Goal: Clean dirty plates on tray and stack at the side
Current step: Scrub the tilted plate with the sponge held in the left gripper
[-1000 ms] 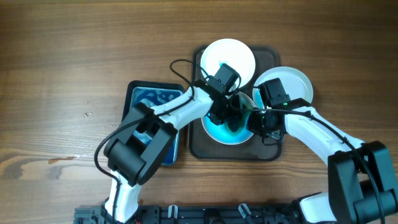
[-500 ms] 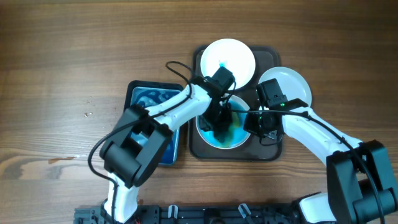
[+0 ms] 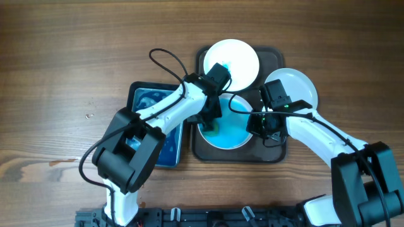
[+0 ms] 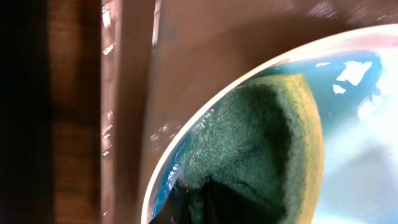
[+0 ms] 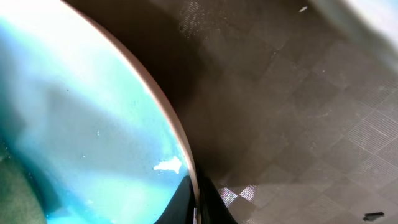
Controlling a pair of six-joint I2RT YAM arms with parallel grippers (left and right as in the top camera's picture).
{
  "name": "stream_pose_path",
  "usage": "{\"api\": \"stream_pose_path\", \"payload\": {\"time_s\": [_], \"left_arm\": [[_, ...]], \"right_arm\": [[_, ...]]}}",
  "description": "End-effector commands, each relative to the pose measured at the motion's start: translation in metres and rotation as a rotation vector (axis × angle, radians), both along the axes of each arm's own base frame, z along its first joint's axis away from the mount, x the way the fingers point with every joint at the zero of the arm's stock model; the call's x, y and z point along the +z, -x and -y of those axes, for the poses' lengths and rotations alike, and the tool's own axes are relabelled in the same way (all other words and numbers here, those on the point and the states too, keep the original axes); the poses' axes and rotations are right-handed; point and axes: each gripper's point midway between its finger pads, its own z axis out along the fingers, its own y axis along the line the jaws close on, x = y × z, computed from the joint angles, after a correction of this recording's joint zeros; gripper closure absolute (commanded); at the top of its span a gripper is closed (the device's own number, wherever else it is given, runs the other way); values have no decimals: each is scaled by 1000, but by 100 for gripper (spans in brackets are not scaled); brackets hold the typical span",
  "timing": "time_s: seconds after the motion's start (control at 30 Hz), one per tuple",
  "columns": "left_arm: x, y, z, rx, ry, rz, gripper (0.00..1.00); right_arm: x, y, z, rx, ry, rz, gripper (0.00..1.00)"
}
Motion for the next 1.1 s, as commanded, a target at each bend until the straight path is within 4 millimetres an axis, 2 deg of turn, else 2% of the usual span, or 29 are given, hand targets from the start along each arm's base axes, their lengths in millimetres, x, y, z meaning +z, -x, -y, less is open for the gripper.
{"api": "stream_pose_path", "payload": {"time_s": [0.0, 0.07, 0.2, 0.3, 0.4, 0.57, 0.63, 0.77, 0.87, 0.93, 1.07], "left_arm": [[-12, 4, 25, 5, 191, -82, 96], [-11, 10, 51, -33, 318, -119, 96], [-16, 26, 87, -103, 471, -173, 96], [-21, 40, 106, -141, 546, -226, 96], [-16, 52, 126, -194, 623, -260, 94], [-6, 62, 141, -242, 695, -283, 91], [-7, 64, 139, -251, 688, -288, 96], [-17, 56, 119, -194, 613, -289, 96], [-30, 44, 88, -117, 482, -267, 96], [-38, 33, 57, -60, 349, -229, 96], [-33, 15, 14, 8, 180, -148, 96]], "right_arm": [[-16, 8, 21, -22, 104, -38, 96], [-16, 8, 21, -21, 105, -38, 96], [-16, 8, 21, -21, 105, -38, 96], [-16, 8, 21, -22, 104, -38, 96], [-16, 8, 21, -21, 105, -38, 96], [-16, 8, 21, -21, 105, -38, 96], [-16, 8, 21, -22, 104, -38, 96], [-16, 8, 21, -21, 105, -38, 96], [-16, 8, 21, -21, 105, -39, 96], [-16, 8, 21, -21, 105, -38, 96], [-16, 8, 21, -21, 105, -38, 96]]}}
